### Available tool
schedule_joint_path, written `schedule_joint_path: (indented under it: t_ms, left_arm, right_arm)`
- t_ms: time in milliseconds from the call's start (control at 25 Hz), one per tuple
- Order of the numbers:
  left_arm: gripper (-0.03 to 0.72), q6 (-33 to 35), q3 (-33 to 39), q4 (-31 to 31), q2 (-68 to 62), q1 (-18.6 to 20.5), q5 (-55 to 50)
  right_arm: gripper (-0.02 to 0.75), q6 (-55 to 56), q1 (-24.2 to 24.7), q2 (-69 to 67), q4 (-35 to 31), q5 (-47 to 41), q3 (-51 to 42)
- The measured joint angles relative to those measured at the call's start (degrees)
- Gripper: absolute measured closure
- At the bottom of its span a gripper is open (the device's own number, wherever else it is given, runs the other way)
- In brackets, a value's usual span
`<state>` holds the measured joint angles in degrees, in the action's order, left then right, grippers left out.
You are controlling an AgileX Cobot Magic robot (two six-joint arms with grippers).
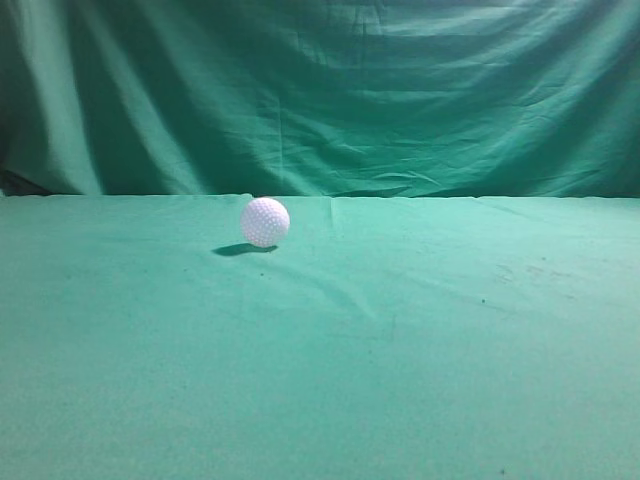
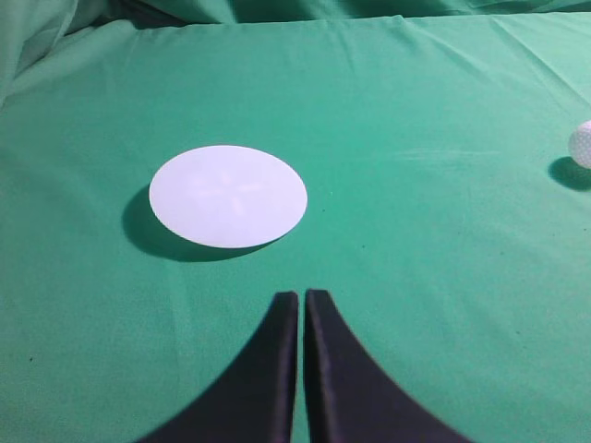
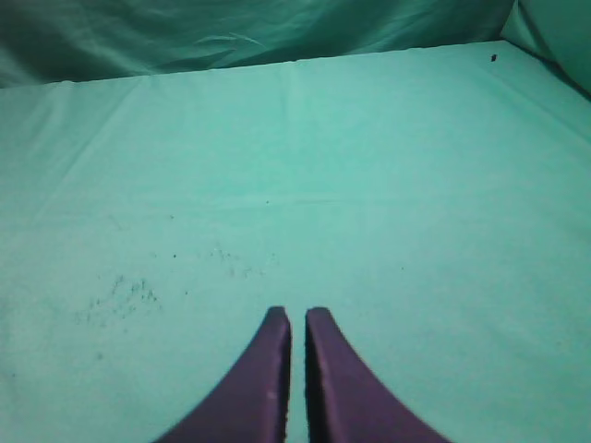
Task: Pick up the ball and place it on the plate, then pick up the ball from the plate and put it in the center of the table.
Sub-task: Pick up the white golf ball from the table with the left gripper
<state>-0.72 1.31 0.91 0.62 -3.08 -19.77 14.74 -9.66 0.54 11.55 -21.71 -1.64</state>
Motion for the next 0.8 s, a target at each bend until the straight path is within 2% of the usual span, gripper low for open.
schedule_joint_path:
  t_ms: [800]
  left_arm:
    - [0.688, 0.00, 0.00, 0.00, 0.00, 0.00, 0.00]
  right_arm:
    - [0.689, 0.00, 0.00, 0.00, 0.00, 0.00, 0.00]
